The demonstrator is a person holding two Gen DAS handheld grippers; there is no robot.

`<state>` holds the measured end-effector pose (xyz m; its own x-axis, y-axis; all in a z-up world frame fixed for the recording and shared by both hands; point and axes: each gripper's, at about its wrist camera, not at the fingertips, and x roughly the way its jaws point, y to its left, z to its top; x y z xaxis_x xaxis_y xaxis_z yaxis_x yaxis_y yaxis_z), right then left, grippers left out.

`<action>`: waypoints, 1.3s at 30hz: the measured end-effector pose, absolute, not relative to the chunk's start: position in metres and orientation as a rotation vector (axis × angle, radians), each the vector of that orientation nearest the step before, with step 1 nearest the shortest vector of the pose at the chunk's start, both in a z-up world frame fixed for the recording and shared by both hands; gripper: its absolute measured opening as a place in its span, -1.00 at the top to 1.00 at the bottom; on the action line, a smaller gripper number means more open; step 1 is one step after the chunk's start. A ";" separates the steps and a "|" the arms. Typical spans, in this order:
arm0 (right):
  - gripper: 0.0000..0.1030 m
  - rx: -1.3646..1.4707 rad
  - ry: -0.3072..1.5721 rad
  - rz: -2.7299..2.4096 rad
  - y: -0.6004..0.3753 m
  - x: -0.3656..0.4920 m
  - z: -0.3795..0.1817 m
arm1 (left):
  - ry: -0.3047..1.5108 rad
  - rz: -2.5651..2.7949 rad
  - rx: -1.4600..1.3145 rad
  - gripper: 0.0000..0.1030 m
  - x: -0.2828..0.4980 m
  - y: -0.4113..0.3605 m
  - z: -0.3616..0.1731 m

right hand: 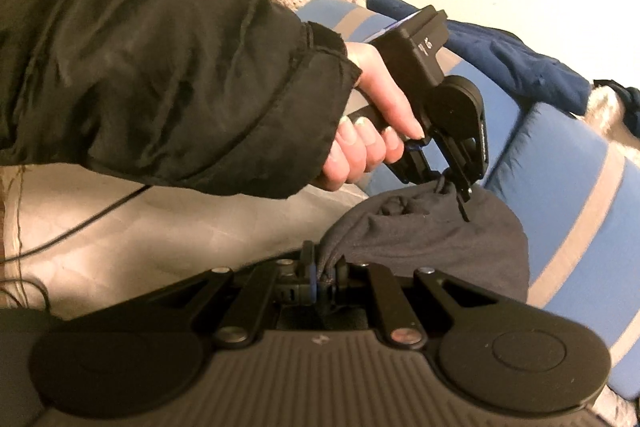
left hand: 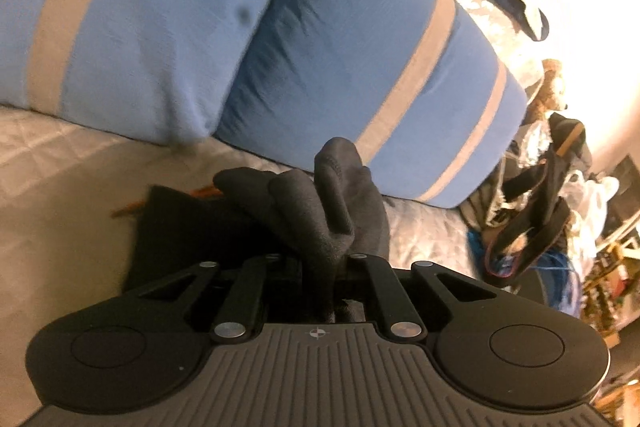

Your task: Fold clothes

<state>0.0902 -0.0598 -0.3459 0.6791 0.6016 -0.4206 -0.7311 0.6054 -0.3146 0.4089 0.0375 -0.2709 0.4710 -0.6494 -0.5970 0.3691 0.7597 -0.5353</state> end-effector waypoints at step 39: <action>0.85 -0.536 0.457 0.831 -0.008 0.101 -0.408 | 0.799 -0.527 -0.512 0.80 0.470 0.069 -0.335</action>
